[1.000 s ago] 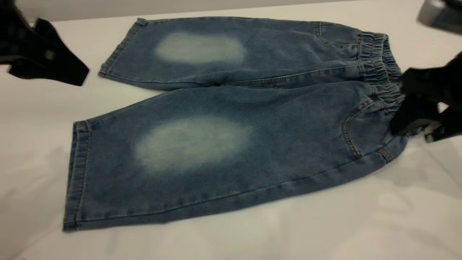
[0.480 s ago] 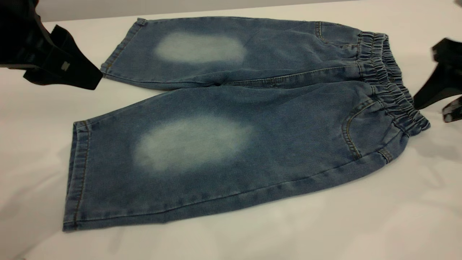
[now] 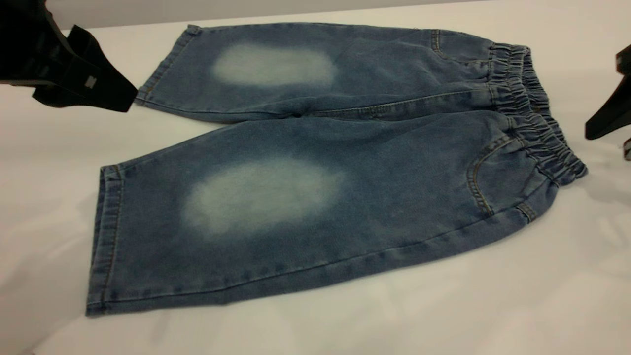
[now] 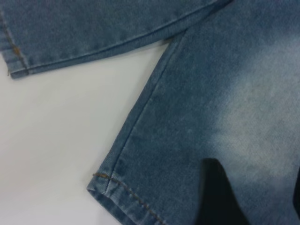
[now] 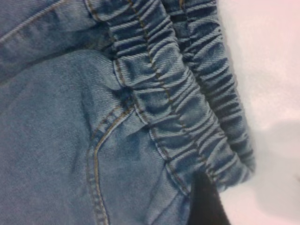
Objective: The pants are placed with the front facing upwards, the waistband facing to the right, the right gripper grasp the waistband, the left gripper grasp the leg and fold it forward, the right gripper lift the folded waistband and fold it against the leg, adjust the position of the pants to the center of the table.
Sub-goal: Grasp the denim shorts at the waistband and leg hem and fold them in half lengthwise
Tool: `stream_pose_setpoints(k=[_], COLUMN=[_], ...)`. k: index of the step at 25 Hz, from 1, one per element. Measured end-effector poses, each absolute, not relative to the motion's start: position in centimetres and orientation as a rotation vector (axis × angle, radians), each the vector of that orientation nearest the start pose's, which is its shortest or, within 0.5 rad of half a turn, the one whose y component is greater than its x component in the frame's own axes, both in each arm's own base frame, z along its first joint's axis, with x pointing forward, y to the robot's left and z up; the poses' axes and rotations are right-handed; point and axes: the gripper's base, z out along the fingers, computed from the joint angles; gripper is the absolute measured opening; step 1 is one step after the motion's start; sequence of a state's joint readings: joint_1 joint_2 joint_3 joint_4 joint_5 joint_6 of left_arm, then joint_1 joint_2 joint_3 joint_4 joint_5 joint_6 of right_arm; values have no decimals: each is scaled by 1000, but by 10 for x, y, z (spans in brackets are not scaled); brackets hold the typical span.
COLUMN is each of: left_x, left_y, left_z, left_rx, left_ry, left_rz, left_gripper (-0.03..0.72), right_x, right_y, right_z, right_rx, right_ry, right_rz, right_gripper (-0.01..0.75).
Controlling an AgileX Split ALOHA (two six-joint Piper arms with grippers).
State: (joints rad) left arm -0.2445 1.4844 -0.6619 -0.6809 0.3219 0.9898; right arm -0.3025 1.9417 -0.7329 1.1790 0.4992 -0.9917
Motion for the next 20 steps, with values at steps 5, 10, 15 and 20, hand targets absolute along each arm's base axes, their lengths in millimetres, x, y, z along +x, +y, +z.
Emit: stream_pose_setpoints(k=[5, 10, 15, 20], left_x=[251, 251, 251, 251], left_y=[-82, -82, -82, -82], left_z=[181, 181, 181, 181], left_rx=[803, 802, 802, 802], left_ry=[2420, 2420, 2420, 2420], left_rz=[-227, -228, -228, -228], left_gripper=[372, 372, 372, 372], right_x=[288, 284, 285, 286], right_y=[-46, -44, -43, -40], right_z=[56, 42, 41, 36], right_rx=[573, 581, 569, 568], right_ry=[2796, 2838, 2826, 2819], right_rz=[667, 699, 713, 771], right_gripper=[366, 364, 365, 363])
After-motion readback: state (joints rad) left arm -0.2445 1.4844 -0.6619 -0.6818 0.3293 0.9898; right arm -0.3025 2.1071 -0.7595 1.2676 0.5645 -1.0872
